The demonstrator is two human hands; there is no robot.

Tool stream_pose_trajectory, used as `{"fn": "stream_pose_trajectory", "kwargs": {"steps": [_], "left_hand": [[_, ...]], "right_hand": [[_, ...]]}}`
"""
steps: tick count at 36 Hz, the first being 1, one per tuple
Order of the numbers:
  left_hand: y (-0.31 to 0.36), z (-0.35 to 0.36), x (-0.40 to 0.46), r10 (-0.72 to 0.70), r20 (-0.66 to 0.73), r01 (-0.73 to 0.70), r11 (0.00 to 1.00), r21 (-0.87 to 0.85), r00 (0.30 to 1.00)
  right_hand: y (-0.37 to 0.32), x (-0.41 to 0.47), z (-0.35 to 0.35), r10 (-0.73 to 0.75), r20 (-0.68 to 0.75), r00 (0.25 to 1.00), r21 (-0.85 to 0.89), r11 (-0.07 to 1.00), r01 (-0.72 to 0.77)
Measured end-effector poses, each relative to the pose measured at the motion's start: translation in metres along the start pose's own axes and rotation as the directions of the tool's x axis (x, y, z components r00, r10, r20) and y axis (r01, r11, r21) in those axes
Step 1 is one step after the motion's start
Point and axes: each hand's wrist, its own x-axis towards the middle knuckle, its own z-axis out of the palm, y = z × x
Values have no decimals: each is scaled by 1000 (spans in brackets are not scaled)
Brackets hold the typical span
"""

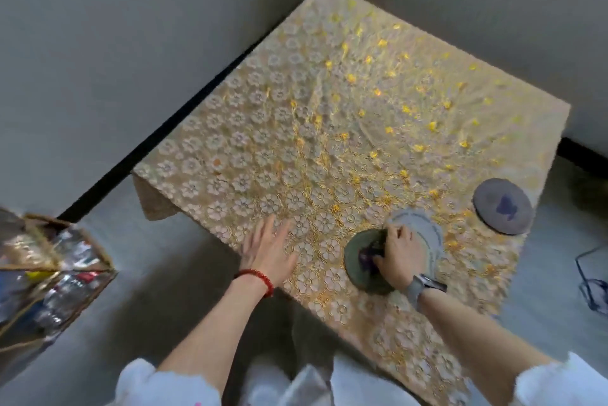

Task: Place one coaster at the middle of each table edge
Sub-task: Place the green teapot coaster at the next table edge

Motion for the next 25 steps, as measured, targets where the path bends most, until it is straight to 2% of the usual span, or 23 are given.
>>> {"fn": "stream_pose_trajectory", "kwargs": {"steps": [4,7,10,14,19,22,25], "left_hand": [[1,-1,29,121,89,-128,988,87,989],[2,-4,51,186,142,-210,961,178,972],[-3,-5,64,260,188,-302,919,253,947],[-21,-6,75,323,258,-399,846,353,911],[-41,-12,96,420,305,-513,775,371,855],[-45,-15,99,469,344,-575,742,346,813],[-55,-21,100,528,346,-625,718,305,775]], "right_hand": [[-3,-4,-3,145,-60,988,144,980,-136],[-4,-8,-4,187,-83,979,199,965,-168],[-9,-21,-1,193,-123,973,265,952,-155],[-29,-42,-3,266,-232,936,485,865,-126],[-69,-51,-22,245,-313,918,626,780,5],[-90,-53,-37,225,-264,938,696,717,24],[-107,-47,-45,97,-100,990,709,705,2]]}}
